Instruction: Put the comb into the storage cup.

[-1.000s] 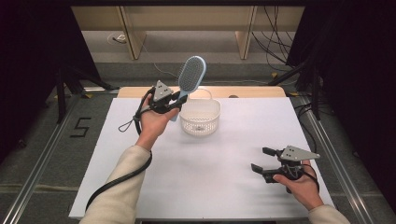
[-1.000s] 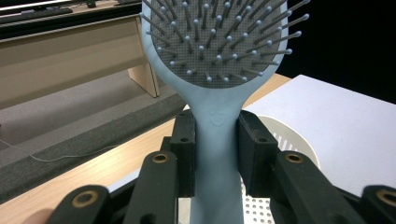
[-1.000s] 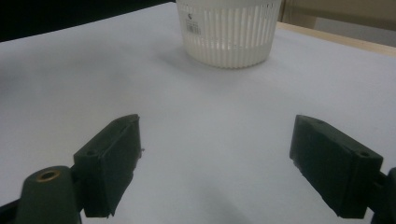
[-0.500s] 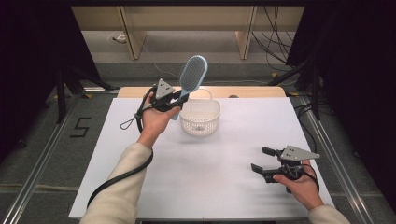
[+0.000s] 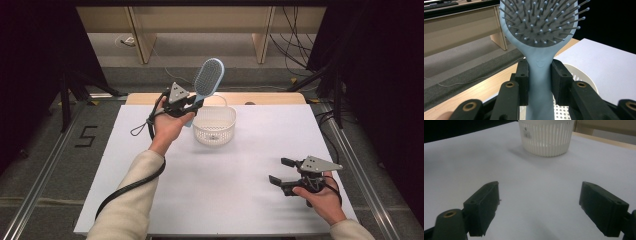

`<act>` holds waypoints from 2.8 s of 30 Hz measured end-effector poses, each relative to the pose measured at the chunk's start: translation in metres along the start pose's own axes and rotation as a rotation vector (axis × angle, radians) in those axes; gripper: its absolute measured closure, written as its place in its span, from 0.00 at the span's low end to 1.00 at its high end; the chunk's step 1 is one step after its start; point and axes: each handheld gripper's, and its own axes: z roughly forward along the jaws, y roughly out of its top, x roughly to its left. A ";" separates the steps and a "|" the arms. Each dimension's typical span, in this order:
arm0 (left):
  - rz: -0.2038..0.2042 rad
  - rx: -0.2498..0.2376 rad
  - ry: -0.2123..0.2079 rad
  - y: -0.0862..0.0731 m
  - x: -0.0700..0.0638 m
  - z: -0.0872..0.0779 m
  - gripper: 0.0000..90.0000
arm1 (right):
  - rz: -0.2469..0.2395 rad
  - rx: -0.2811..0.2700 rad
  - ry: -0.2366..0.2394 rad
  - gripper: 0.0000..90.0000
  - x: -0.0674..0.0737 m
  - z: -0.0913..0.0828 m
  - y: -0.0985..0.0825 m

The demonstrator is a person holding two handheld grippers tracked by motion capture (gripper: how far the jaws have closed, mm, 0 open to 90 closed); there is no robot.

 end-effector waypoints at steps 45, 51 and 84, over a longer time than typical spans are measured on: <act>0.035 0.004 -0.026 0.016 -0.005 0.023 0.78 | 0.002 -0.001 0.002 0.19 0.000 0.000 0.000; 0.041 0.005 -0.032 0.016 -0.006 0.027 0.78 | 0.003 -0.001 0.002 0.19 0.000 0.000 0.000; 0.058 0.015 -0.036 0.013 -0.005 0.039 0.78 | 0.004 -0.004 0.005 0.19 0.000 0.000 0.000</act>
